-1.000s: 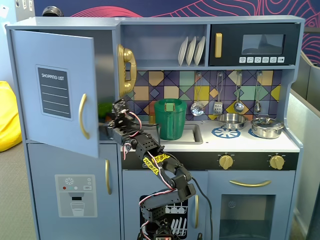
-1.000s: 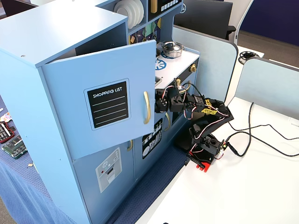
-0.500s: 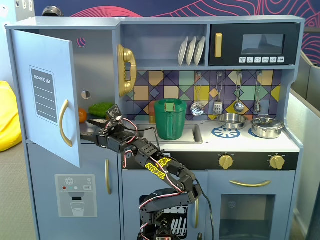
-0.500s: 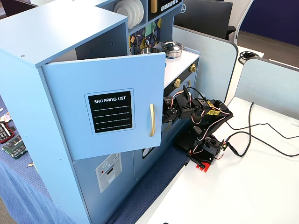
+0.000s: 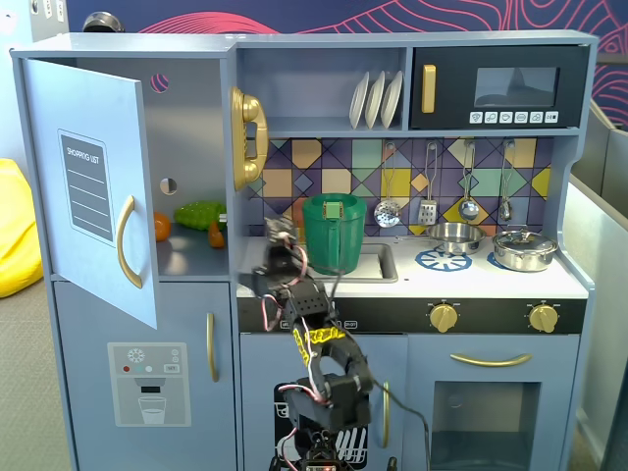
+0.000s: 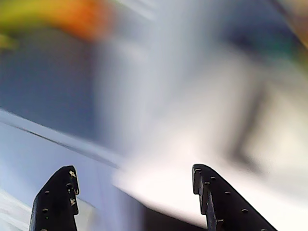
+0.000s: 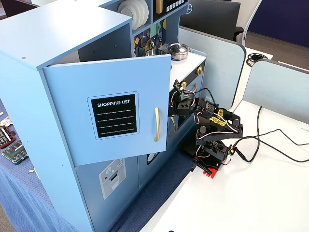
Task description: Open the left cabinet door
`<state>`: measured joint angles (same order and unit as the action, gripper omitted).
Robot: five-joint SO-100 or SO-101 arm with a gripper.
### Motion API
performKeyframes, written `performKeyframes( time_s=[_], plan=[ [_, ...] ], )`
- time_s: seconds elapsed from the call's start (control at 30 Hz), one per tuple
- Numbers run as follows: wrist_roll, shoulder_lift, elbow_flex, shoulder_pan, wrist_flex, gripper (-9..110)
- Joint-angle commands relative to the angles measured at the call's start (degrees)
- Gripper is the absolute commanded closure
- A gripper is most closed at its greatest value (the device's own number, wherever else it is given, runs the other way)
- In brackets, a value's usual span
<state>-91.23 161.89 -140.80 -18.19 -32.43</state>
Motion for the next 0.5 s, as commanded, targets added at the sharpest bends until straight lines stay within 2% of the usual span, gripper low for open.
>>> performKeyframes(
  time_s=[0.0, 0.13, 0.4, 0.47],
  plan=[
    [4.1, 5.0, -4.8, 8.7, -5.9, 80],
    [6.9, 9.4, -11.5, 12.5, -12.4, 86],
    [7.2, 16.4, -21.3, 14.6, -34.1, 101],
    [6.9, 17.8, -22.9, 14.8, -38.2, 101]
  ],
)
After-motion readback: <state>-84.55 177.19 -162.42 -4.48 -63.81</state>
